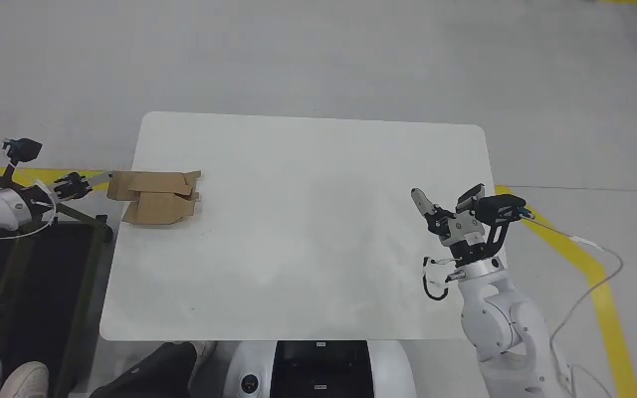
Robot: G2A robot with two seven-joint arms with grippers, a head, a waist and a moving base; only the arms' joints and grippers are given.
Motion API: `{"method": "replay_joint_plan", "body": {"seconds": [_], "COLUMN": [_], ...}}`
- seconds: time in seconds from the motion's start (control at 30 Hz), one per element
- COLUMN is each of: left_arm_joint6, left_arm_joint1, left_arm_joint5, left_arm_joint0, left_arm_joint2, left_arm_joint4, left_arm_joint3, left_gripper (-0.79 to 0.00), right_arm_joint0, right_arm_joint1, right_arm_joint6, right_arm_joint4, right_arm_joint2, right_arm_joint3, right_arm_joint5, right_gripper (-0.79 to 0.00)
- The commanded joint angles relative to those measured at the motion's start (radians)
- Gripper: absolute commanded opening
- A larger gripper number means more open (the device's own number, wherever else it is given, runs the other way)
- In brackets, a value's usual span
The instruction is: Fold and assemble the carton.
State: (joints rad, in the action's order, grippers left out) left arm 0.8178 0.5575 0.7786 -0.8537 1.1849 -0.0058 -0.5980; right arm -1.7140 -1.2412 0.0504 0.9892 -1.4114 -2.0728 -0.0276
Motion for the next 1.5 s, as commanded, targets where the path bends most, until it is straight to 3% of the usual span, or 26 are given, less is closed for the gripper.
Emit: {"method": "replay_joint_plan", "body": {"seconds": [0.0, 0.23, 0.5, 0.53, 0.57, 0.6, 0.67, 0.77, 0.83, 1.13, 1.37, 1.47], "left_arm_joint6": [-0.010, 0.028, -0.043, -0.042, -0.037, -0.030, -0.018, -0.008, 0.006, 0.070, 0.219, 0.242], "left_arm_joint1": [0.015, 0.074, 0.130, 0.135, 0.140, 0.144, 0.152, 0.162, 0.168, 0.174, 0.154, 0.143], "left_arm_joint5": [-0.032, -0.082, -0.112, -0.110, -0.111, -0.110, -0.113, -0.112, -0.112, -0.072, -0.003, -0.018], "left_arm_joint0": [0.021, 0.102, 0.182, 0.190, 0.197, 0.204, 0.217, 0.232, 0.240, 0.273, 0.299, 0.293], "left_arm_joint2": [-0.021, -0.082, -0.141, -0.143, -0.145, -0.145, -0.146, -0.150, -0.148, -0.124, -0.067, -0.045], "left_arm_joint4": [0.013, -0.012, 0.062, 0.061, 0.058, 0.051, 0.043, 0.045, 0.032, -0.019, -0.134, -0.193], "left_arm_joint3": [0.029, 0.132, 0.230, 0.244, 0.258, 0.271, 0.292, 0.313, 0.327, 0.366, 0.377, 0.331], "left_gripper": [0.000, 0.000, 0.000, -0.080, -0.286, -0.422, -0.597, -0.748, -0.785, -0.785, -0.785, -0.785], "right_arm_joint0": [0.000, 0.000, 0.000, 0.000, 0.000, 0.000, 0.000, 0.000, 0.000, 0.000, 0.000, 0.000], "right_arm_joint1": [0.000, 0.000, 0.000, 0.000, 0.000, 0.000, 0.000, 0.000, 0.000, 0.000, 0.000, 0.000], "right_arm_joint6": [0.000, 0.000, 0.000, 0.000, 0.000, 0.000, 0.000, 0.000, 0.000, 0.000, 0.000, 0.000], "right_arm_joint4": [0.000, 0.000, 0.000, 0.000, 0.000, 0.000, 0.000, 0.000, 0.000, 0.000, 0.000, 0.000], "right_arm_joint2": [0.000, 0.000, 0.000, 0.000, 0.000, 0.000, 0.000, 0.000, 0.000, 0.000, 0.000, 0.000], "right_arm_joint3": [0.000, 0.000, 0.000, 0.000, 0.000, 0.000, 0.000, 0.000, 0.000, 0.000, 0.000, 0.000], "right_arm_joint5": [0.000, 0.000, 0.000, 0.000, 0.000, 0.000, 0.000, 0.000, 0.000, 0.000, 0.000, 0.000], "right_gripper": [0.000, 0.000, 0.000, 0.000, 0.000, 0.000, 0.000, 0.000, 0.000, 0.000, 0.000, 0.000]}}
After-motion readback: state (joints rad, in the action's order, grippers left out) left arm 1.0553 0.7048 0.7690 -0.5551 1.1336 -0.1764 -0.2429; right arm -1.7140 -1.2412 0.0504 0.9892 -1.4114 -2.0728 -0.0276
